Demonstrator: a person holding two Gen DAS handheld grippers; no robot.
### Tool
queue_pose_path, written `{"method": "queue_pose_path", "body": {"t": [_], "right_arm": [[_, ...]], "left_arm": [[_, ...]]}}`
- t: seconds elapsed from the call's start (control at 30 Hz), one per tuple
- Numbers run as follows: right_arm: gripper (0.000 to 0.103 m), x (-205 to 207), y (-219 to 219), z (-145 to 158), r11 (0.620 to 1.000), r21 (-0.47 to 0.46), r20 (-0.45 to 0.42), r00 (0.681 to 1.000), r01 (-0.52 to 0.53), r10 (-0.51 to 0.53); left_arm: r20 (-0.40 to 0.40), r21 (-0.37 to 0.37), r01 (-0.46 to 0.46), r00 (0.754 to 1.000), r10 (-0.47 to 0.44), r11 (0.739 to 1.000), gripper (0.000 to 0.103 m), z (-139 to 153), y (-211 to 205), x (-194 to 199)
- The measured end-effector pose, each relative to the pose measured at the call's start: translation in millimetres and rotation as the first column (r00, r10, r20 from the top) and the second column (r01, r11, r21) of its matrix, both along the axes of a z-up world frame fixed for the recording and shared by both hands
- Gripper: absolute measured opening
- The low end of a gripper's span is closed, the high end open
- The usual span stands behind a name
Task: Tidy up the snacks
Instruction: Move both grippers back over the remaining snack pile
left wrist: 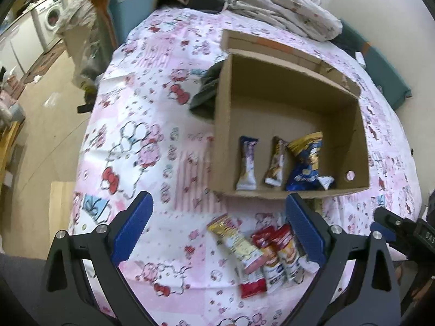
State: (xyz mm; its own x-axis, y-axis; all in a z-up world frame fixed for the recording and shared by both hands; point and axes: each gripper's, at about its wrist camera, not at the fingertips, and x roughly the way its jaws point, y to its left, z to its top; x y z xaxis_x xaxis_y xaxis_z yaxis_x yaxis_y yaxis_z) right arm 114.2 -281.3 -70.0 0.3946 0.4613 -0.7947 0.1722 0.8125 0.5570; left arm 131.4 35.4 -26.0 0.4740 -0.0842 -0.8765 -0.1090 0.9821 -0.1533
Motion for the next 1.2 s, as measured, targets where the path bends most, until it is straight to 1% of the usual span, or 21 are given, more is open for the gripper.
{"method": "queue_pose_path", "body": {"t": [0.07,0.17,0.33,0.37,0.4,0.43,0.5,0.57,0.6,0.73,0.8,0.83,0.9,0.97,1.0,1.07,1.17,1.2], "right_arm": [[0.090,-7,-3,-2,1.000,0.004,-0.011,1.000,0.012,-0.012],[0.090,-17,-8,-7,0.999,0.000,-0.030,0.998,0.048,-0.048],[0.090,-23,-16,-22,0.996,0.024,-0.086,0.993,0.083,-0.080],[0.090,-24,-17,-23,0.996,0.024,-0.094,0.992,0.090,-0.087],[0.090,-23,-17,-25,0.995,0.026,-0.099,0.991,0.096,-0.093],[0.090,-23,-17,-25,0.995,0.028,-0.099,0.990,0.099,-0.096],[0.090,-21,-15,-25,0.995,0.021,-0.097,0.991,0.098,-0.096],[0.090,-19,-13,-25,0.996,0.007,-0.095,0.991,0.093,-0.092],[0.090,-19,-13,-26,0.996,0.003,-0.095,0.991,0.090,-0.089],[0.090,-18,-13,-27,0.996,-0.003,-0.095,0.991,0.094,-0.094],[0.090,-18,-14,-26,0.994,-0.015,-0.088,0.991,0.104,-0.105],[0.090,-18,-15,-25,0.994,-0.018,-0.085,0.990,0.109,-0.110],[0.090,-18,-16,-25,0.993,-0.015,-0.082,0.990,0.117,-0.118],[0.090,-17,-17,-26,0.993,-0.011,-0.086,0.989,0.121,-0.121],[0.090,-17,-16,-26,0.993,-0.010,-0.088,0.989,0.120,-0.120],[0.090,-16,-15,-27,0.993,-0.010,-0.091,0.989,0.115,-0.116],[0.090,-16,-17,-30,0.994,0.003,-0.107,0.988,0.113,-0.112],[0.090,-16,-18,-33,0.993,-0.006,-0.120,0.986,0.114,-0.114]], "left_arm": [[-0.013,0.010,-0.021,1.000,0.021,1.000,0.096,-3,6,-4],[-0.063,0.030,-0.074,0.995,0.076,0.997,0.096,-12,16,-6],[-0.145,-0.002,-0.093,0.985,0.091,0.996,0.096,-36,19,-7],[-0.159,-0.007,-0.096,0.983,0.094,0.995,0.094,-41,18,-6],[-0.177,-0.022,-0.101,0.980,0.096,0.995,0.091,-48,16,-5],[-0.188,-0.033,-0.103,0.978,0.095,0.994,0.085,-52,14,-6],[-0.225,-0.060,-0.100,0.971,0.084,0.993,0.080,-65,7,-3],[-0.258,-0.091,-0.093,0.964,0.066,0.992,0.072,-79,-2,1],[-0.274,-0.101,-0.090,0.960,0.060,0.991,0.071,-86,-6,2],[-0.329,-0.131,-0.106,0.942,0.058,0.986,0.056,-110,-16,9],[-0.353,-0.140,-0.110,0.934,0.055,0.984,0.055,-119,-19,10],[-0.358,-0.138,-0.104,0.932,0.048,0.985,0.055,-121,-20,9],[-0.353,-0.114,-0.072,0.935,0.027,0.991,0.049,-122,-25,8],[-0.360,-0.096,-0.050,0.933,0.012,0.994,0.027,-123,-28,6],[-0.366,-0.097,-0.049,0.930,0.010,0.994,0.023,-124,-29,5],[-0.363,-0.092,-0.045,0.932,0.009,0.995,0.023,-122,-27,1],[-0.335,-0.064,0.000,0.942,-0.021,0.998,0.022,-107,-27,-7],[-0.322,-0.057,0.008,0.946,-0.026,0.998,0.022,-101,-27,-9]]}}
